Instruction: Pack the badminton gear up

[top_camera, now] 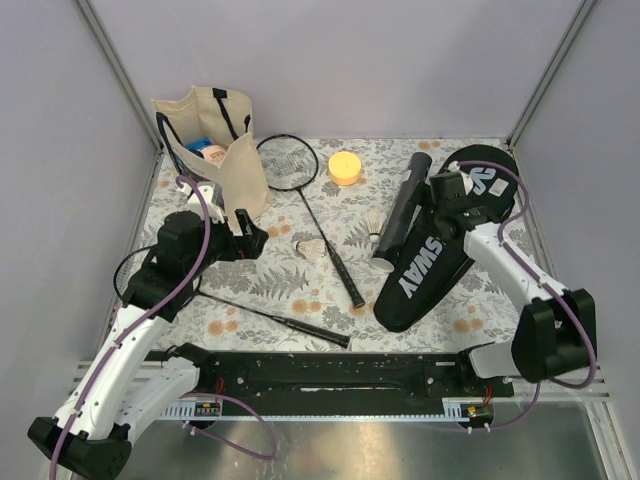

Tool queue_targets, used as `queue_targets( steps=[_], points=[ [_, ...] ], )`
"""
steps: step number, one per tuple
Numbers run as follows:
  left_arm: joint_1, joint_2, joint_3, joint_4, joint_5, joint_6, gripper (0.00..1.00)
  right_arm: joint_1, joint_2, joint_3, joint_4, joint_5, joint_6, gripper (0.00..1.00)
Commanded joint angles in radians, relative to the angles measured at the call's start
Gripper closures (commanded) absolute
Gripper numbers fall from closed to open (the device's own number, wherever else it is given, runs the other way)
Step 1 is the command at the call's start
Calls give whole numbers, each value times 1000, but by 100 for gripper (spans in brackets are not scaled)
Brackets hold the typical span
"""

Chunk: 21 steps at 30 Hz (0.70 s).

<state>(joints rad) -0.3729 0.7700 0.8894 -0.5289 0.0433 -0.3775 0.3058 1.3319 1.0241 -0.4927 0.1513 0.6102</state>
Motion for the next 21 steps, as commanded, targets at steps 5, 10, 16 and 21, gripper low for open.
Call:
queue_targets(
  steps=[5, 10, 16, 21],
  points=[
    [3, -9, -9, 41, -25, 0, 1, -126, 228, 86, 216, -179, -7, 0],
    [2, -5, -9, 44, -22, 2, 1, -134, 338, 117, 293, -222, -20, 0],
    [2, -3, -6, 43, -25, 6, 1, -134, 444, 145, 329, -233, 3, 0],
    [2, -6, -9, 41, -34, 6, 1, -132, 516, 165, 353, -275, 39, 4]
  ],
)
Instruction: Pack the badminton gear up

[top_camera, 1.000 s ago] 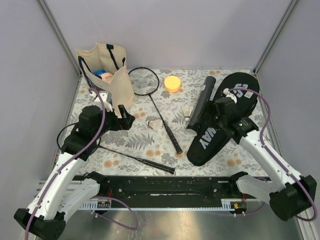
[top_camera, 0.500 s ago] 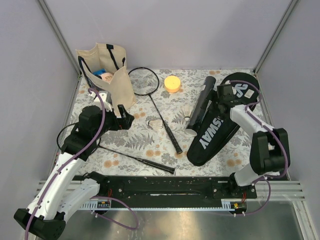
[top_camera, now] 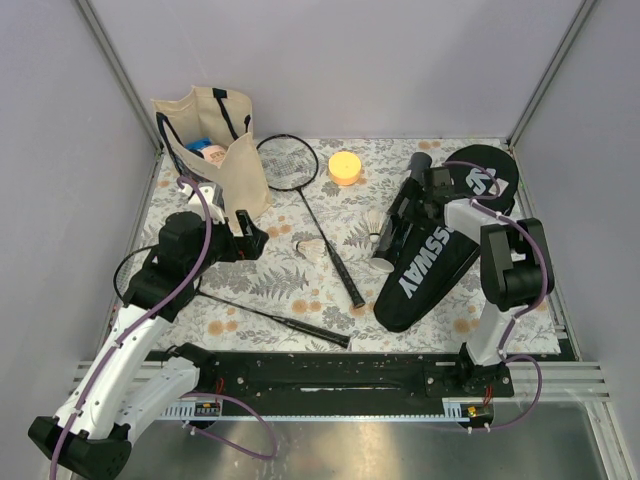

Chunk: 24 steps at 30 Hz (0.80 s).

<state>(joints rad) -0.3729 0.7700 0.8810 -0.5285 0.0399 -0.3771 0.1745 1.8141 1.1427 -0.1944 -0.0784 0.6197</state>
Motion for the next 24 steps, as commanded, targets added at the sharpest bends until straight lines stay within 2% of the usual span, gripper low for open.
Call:
queue_targets(
  steps=[1, 5, 8, 12, 19, 24],
  points=[
    [2, -6, -2, 39, -32, 6, 1, -3, 45, 51, 53, -43, 28, 6],
    [2, -1, -2, 41, -34, 6, 1, -6, 74, 71, 47, -32, 26, 15],
    [2, 2, -1, 39, -26, 7, 1, -7, 85, 81, 49, -32, 26, 25],
    [2, -1, -4, 41, -28, 0, 2, -12, 44, 69, 43, -23, 18, 35],
    [2, -3, -7, 50, -3, -17, 2, -12, -137, 39, -14, -37, -41, 42],
    [2, 35, 30, 44, 78, -66, 2, -6, -260, -14, -20, -177, -55, 45]
  ],
)
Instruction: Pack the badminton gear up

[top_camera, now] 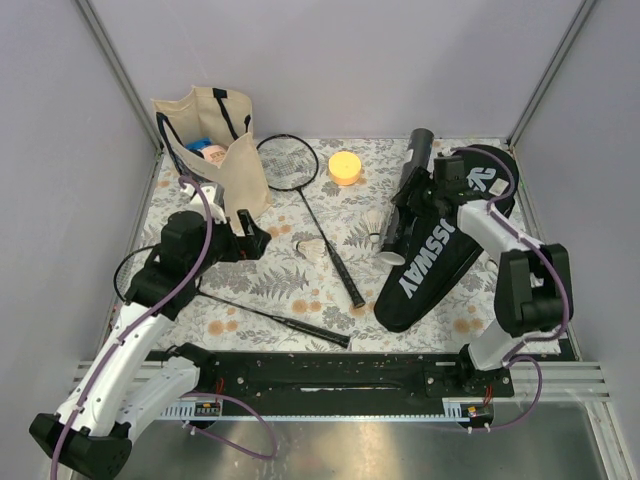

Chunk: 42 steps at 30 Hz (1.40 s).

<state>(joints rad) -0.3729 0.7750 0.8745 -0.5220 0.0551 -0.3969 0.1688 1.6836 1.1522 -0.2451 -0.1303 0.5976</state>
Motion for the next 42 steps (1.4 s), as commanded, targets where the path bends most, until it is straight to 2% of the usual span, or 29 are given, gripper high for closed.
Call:
queue_targets(
  steps=[1, 8, 12, 16, 20, 25, 31, 36, 39, 42],
  points=[
    [2, 41, 46, 31, 81, -80, 2, 8, -152, -37, 30, -146, -32, 45],
    [2, 63, 17, 186, 297, -238, 1, 145, -364, -158, 85, -281, -12, 46],
    [2, 104, 3, 258, 374, -279, 1, 268, -461, -255, 226, -348, 76, 45],
    [2, 136, -37, 388, 481, -362, 1, 371, -519, -315, 368, -396, 149, 45],
    [-18, 168, -66, 502, 549, -437, 1, 466, -524, -304, 397, -422, 159, 44],
    [-63, 188, -109, 597, 540, -481, 1, 538, -496, -290, 451, -447, 172, 44],
    [-89, 213, -176, 709, 534, -565, 1, 566, -455, -286, 518, -485, 192, 44],
    [-92, 204, -193, 745, 506, -600, 10, 568, -417, -307, 590, -551, 226, 43],
    [-93, 173, -198, 718, 462, -597, 20, 568, -418, -318, 586, -554, 226, 37],
    [-90, 135, -203, 686, 407, -606, 30, 568, -432, -316, 528, -537, 199, 21]
  ],
)
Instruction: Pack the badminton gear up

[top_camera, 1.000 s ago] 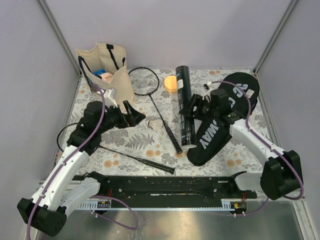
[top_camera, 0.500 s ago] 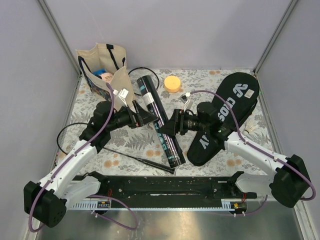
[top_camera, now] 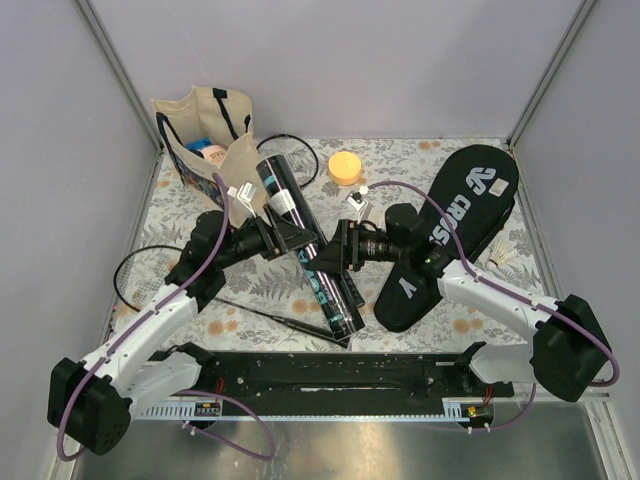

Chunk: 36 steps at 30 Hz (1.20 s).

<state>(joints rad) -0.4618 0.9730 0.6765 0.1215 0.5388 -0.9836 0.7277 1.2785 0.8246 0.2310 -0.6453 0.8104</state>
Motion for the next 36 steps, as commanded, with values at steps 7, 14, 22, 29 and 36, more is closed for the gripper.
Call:
queue_targets(
  steps=[7, 14, 22, 29, 36],
  points=[
    [-1, -169, -14, -37, -255, -35, 45, 6, -122, 5, -111, 90, -89, 1],
    [-1, -270, 44, -248, -497, -29, 48, 9, -286, -64, -190, 255, -48, 1],
    [0, -437, 52, -413, -802, -132, 48, 7, -496, -240, -101, 423, 51, 15],
    [0, -537, 6, -367, -858, -150, 48, 7, -499, -350, 141, 349, 186, 38],
    [-1, -539, -17, -316, -801, -175, 48, 9, -346, -407, 508, 225, 303, 43]
  ],
)
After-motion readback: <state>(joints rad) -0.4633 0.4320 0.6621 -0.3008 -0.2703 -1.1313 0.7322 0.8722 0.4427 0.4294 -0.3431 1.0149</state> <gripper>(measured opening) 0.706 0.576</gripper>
